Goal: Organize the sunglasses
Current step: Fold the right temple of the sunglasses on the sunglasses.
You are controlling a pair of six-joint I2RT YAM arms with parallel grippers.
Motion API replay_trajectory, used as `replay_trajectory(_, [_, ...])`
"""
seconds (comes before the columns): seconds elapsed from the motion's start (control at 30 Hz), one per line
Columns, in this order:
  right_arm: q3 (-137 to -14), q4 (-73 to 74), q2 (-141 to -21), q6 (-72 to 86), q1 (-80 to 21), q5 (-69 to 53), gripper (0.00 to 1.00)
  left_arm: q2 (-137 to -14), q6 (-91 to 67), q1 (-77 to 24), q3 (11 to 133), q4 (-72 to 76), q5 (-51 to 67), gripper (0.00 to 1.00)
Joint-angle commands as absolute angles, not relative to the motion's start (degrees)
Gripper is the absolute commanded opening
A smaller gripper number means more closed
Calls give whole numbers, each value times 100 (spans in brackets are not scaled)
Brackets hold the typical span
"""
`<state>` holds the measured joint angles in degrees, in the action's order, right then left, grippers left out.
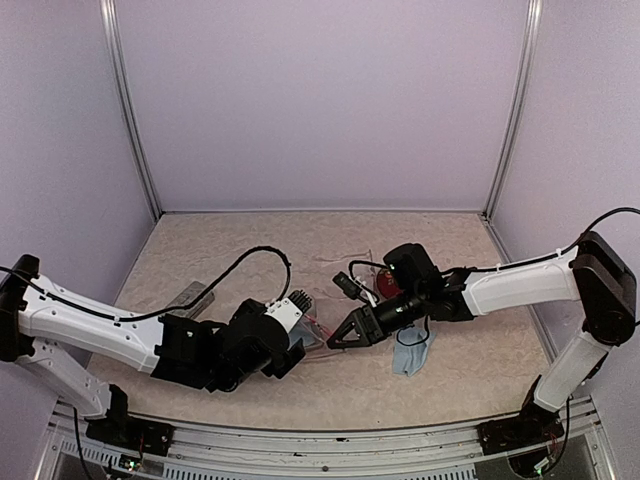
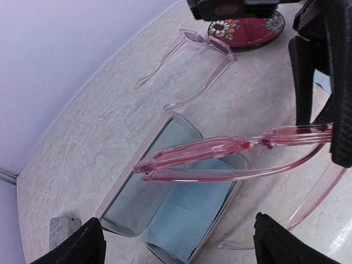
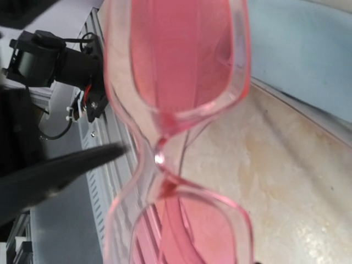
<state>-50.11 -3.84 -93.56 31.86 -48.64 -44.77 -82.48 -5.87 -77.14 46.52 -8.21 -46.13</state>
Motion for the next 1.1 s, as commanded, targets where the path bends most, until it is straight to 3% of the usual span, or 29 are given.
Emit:
replay_trajectory(0.0, [-5241, -302, -9428, 3102, -4910, -4460, 16, -7738, -358, -8034, 4502, -789, -4437, 92])
replay_trajectory(0.37, [-5291, -316, -9440, 3141, -4907, -4499, 16, -7696, 973, -8690, 3898, -19, -4632, 99])
replay_trajectory(1.07, [-5297, -466, -9530, 3244, -5057, -4679, 15, -8678, 2794, -8332, 3879, 1665, -4984, 99])
